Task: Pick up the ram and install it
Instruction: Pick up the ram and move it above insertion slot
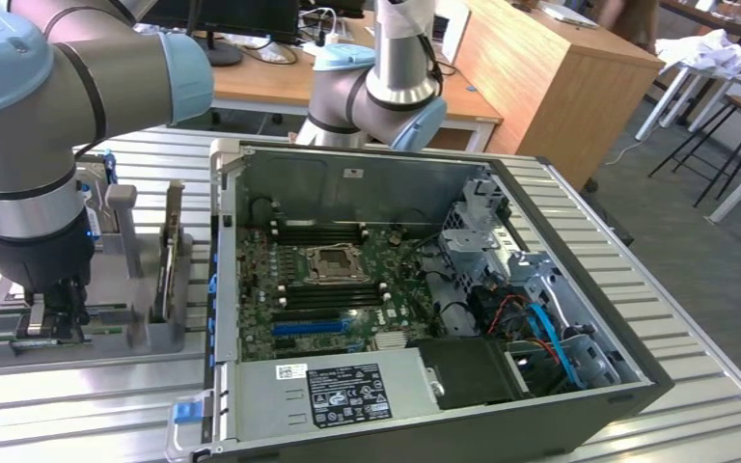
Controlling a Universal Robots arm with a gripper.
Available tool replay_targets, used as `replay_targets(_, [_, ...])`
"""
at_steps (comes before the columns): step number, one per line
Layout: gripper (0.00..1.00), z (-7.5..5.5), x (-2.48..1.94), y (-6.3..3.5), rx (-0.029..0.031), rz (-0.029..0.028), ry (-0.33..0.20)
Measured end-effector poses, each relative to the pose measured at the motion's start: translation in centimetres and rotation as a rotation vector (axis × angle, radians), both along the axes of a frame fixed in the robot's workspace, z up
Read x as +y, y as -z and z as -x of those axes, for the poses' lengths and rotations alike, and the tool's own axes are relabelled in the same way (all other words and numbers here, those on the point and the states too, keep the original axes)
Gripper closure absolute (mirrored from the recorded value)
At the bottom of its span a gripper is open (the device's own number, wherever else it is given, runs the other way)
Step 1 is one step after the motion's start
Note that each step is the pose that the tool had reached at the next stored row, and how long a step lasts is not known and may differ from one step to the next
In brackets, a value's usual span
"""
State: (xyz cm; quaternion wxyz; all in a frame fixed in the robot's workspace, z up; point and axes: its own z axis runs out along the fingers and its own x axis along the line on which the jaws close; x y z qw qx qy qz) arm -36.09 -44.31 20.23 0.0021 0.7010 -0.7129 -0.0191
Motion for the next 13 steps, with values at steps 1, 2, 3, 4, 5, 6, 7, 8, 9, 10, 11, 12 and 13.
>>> replay_targets(1, [0.70,0.00,0.00,0.00,-0.0001,0.0000,0.000])
replay_targets(2, [0.72,0.00,0.00,0.00,0.0000,0.0000,0.000])
replay_targets(3, [0.72,0.00,0.00,0.00,-0.0001,0.0000,0.000])
replay_targets(4, [0.79,0.00,0.00,0.00,0.0000,0.0000,0.000])
replay_targets(5, [0.79,0.00,0.00,0.00,0.0000,0.0000,0.000])
replay_targets(6, [0.79,0.00,0.00,0.00,0.0000,0.0000,0.000])
replay_targets(7, [0.79,0.00,0.00,0.00,0.0000,0.0000,0.000])
replay_targets(8, [0.79,0.00,0.00,0.00,-0.0001,0.0000,0.000])
replay_targets(9, [0.79,0.01,-0.02,-0.01,0.0001,0.0001,0.000])
replay_targets(10, [0.79,0.01,-0.05,-0.01,0.0002,0.0001,0.000])
replay_targets(11, [0.79,0.01,-0.08,-0.01,0.0002,0.0001,0.000])
replay_targets(12, [0.79,0.00,-0.08,0.00,0.0000,0.0000,0.000])
replay_targets(13, [0.79,0.00,-0.08,0.00,0.0000,0.0000,0.000])
